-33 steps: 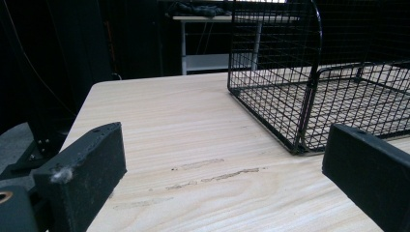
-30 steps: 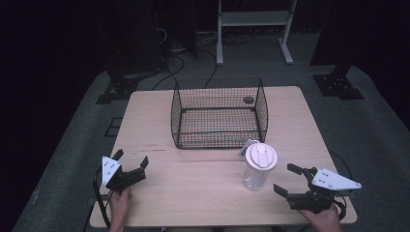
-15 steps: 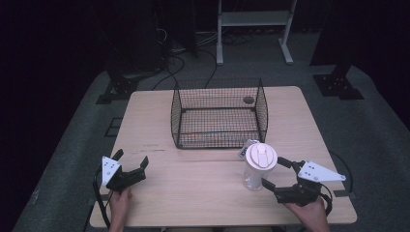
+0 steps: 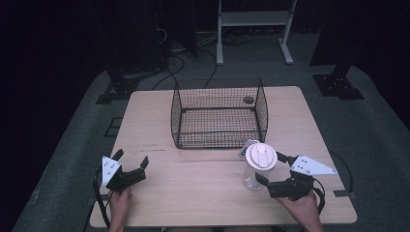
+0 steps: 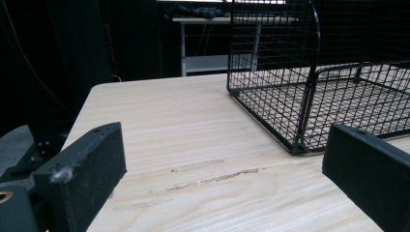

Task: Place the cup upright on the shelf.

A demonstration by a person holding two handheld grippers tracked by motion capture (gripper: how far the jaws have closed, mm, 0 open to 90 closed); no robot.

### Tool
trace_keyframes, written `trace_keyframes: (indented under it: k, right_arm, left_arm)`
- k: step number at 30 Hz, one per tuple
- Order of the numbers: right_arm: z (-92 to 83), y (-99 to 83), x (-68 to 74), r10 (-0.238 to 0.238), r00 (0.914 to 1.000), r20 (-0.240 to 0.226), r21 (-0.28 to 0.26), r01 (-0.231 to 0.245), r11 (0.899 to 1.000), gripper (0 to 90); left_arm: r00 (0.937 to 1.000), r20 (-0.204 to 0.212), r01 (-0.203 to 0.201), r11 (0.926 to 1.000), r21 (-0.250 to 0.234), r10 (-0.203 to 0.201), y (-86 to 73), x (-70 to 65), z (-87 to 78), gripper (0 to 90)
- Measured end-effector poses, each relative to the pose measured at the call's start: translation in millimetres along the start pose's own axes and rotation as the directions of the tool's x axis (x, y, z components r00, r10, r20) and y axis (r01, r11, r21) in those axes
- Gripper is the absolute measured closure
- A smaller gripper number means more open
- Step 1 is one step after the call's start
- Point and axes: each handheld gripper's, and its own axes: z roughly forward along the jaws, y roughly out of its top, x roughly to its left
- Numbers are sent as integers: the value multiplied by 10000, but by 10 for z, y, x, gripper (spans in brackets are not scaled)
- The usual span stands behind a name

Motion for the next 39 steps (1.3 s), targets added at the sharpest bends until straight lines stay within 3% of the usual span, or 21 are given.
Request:
trace_keyframes:
  k: [10, 14, 16, 26, 33, 34, 39]
  right_arm:
    - [188, -32, 34, -54, 9998, 216, 259, 48, 9997, 60]
    - [199, -32, 25, -163, 9997, 176, 283, 158, 9995, 63]
    - [188, -28, 23, -279, 9990, 362, 306, 268, 9992, 139]
    - [201, 29, 12, -682, 9975, 162, 661, 670, 9956, 151]
    - [241, 118, -43, -484, 9975, -512, 577, 513, 9970, 151]
    - [262, 172, -62, -427, 9955, -843, 531, 473, 9975, 152]
    - [305, 310, -69, -357, 9872, -1554, 361, 418, 9985, 152]
  left_arm:
    - [10000, 12, -9, 10000, -21, 9, -1, 0, -2, 9]
    - [10000, 12, -4, 10000, -26, 4, -1, 1, -2, 9]
    - [10000, 15, -1, 10000, -29, 1, -1, 2, -3, 9]
    - [10000, 6, -14, 10000, -31, 14, -1, 2, -2, 9]
    - [10000, 14, -25, 10000, -36, 25, -1, 2, -3, 9]
    - [10000, 15, -23, 10000, -36, 23, -1, 2, -3, 9]
    - [10000, 25, -16, 10000, -39, 16, -2, 3, -4, 9]
